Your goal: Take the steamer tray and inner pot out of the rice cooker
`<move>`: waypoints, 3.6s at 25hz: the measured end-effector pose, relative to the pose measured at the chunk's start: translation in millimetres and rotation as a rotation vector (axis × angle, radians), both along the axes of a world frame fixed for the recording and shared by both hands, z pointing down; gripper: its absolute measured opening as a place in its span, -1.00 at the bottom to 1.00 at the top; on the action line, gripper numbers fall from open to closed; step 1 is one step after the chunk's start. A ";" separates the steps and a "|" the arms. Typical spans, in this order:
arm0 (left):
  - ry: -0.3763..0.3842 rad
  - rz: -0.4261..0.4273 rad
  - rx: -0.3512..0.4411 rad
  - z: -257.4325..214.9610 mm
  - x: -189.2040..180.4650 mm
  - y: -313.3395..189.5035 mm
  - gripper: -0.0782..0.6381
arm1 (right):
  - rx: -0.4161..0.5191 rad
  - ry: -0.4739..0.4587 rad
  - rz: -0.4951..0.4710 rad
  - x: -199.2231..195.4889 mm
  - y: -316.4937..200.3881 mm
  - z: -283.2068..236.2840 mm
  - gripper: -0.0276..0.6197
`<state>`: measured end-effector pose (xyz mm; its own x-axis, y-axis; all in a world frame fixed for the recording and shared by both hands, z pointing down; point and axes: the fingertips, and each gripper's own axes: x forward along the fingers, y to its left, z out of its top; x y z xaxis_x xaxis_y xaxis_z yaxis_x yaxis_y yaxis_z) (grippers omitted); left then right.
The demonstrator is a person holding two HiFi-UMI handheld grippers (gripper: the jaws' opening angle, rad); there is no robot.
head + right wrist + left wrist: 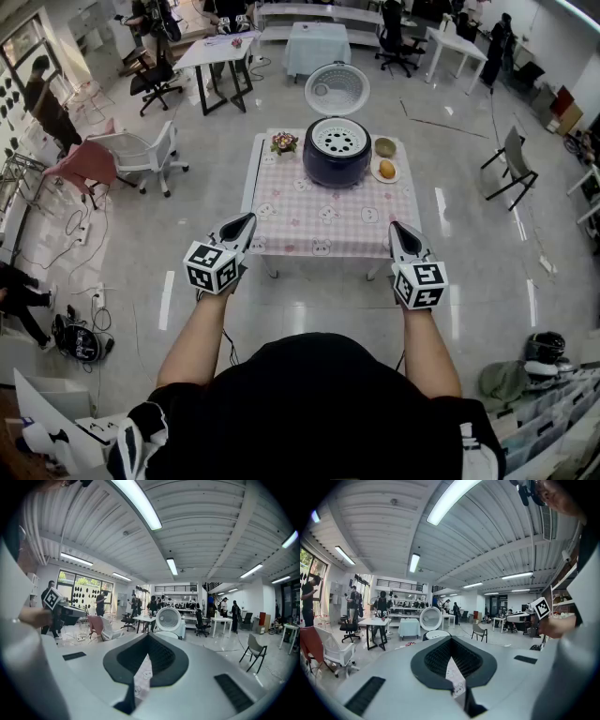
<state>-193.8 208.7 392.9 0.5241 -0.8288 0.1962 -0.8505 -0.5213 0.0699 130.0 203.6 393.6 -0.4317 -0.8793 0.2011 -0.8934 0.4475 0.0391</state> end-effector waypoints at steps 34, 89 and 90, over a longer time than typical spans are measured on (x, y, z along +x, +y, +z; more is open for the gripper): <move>0.022 -0.005 0.004 -3.9 -33.5 -8.7 0.00 | 0.011 -0.009 0.015 -23.8 6.4 -9.3 -0.03; -0.074 -0.136 -0.105 38.3 96.0 -254.3 0.01 | -0.097 -0.035 -0.223 65.7 -305.0 45.2 0.00; -0.073 -0.134 -0.105 38.9 94.9 -258.0 0.01 | -0.099 -0.036 -0.220 64.7 -307.1 46.0 0.00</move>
<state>-98.9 -49.3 431.7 0.3919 -0.8629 0.3189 -0.9165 -0.3964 0.0537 194.8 -103.5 439.6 -0.6187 -0.7404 0.2627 -0.7742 0.6314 -0.0442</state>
